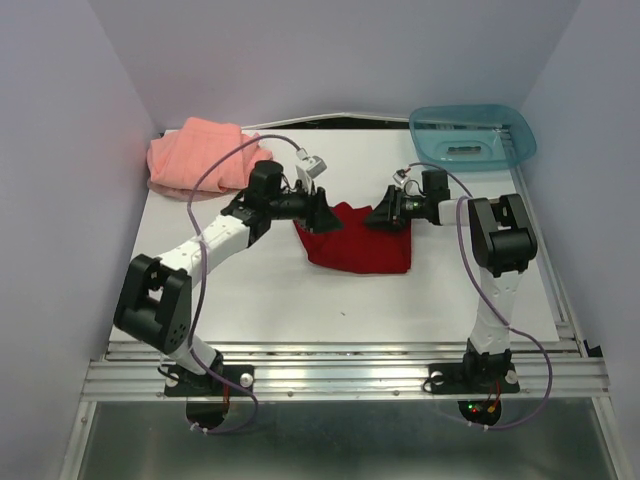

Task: Fold and stack the skirts
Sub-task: Fold the skirt

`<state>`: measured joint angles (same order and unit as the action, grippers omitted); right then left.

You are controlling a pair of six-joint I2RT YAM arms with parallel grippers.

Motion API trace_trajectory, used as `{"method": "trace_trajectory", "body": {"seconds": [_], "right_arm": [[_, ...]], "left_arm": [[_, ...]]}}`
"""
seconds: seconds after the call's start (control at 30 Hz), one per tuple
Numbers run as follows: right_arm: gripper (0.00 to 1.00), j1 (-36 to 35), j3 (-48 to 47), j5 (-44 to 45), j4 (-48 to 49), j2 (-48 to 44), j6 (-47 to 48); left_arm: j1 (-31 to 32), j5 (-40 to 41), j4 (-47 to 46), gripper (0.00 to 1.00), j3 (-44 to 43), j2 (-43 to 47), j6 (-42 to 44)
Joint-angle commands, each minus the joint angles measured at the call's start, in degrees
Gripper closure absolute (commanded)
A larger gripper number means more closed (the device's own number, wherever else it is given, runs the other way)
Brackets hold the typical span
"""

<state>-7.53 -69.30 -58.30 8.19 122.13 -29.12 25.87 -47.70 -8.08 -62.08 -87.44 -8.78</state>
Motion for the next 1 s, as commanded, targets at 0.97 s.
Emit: {"method": "trace_trajectory", "body": {"seconds": [0.97], "right_arm": [[0.46, -1.96, -3.56, 5.75, -9.85, 3.29, 9.87]], "left_arm": [[-3.98, -5.83, -11.78, 0.6, -2.06, -11.95, -19.14]]}}
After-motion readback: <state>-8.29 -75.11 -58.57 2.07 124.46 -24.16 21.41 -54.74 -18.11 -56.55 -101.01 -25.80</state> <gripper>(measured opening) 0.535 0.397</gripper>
